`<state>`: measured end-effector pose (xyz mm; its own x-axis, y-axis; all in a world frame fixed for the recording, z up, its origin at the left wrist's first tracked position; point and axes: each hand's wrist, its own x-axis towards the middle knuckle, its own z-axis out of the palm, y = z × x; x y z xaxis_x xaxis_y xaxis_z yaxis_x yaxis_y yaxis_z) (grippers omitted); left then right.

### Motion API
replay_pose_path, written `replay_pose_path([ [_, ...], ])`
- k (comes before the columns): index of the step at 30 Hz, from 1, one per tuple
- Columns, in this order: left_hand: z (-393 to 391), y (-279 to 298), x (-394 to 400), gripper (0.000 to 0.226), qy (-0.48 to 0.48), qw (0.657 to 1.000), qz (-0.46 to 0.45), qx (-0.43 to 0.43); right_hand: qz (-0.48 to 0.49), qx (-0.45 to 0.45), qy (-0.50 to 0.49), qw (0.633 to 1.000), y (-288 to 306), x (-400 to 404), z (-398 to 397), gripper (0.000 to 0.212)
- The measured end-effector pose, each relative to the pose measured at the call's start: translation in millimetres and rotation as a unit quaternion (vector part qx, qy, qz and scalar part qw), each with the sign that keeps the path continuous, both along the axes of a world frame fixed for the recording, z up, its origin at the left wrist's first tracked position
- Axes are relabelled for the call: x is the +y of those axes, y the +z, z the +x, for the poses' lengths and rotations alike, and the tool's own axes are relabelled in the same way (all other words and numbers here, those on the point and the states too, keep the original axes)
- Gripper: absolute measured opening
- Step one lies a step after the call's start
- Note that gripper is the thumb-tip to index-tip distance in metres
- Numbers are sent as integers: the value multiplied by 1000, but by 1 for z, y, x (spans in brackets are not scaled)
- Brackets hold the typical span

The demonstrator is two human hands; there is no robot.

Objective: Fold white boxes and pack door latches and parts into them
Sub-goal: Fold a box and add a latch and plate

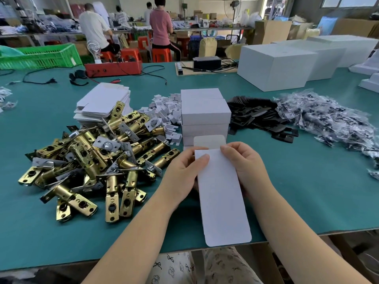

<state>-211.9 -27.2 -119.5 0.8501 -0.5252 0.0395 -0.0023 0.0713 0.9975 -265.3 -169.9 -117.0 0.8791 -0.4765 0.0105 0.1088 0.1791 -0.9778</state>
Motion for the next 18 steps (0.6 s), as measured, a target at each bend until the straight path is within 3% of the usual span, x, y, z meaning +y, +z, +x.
replay_pose_path([
  [4, -1, 0, 1, 19, 0, 1000, 0, -8, -38, 15, 10, 999, -2, 0, 0, 19],
  [10, 0, 0, -2, 17, 9, 1000, -29, -3, 13, -8, 29, 999, -2, -4, 2, 18],
  [14, 4, -1, -2, 37, -16, 994, -100, 28, 64, -13, 68, 996, -1, -7, 2, 44],
  [18, 8, 4, -2, 23, -30, 994, -100, 35, 66, -35, 63, 995, -2, -6, 4, 31],
])
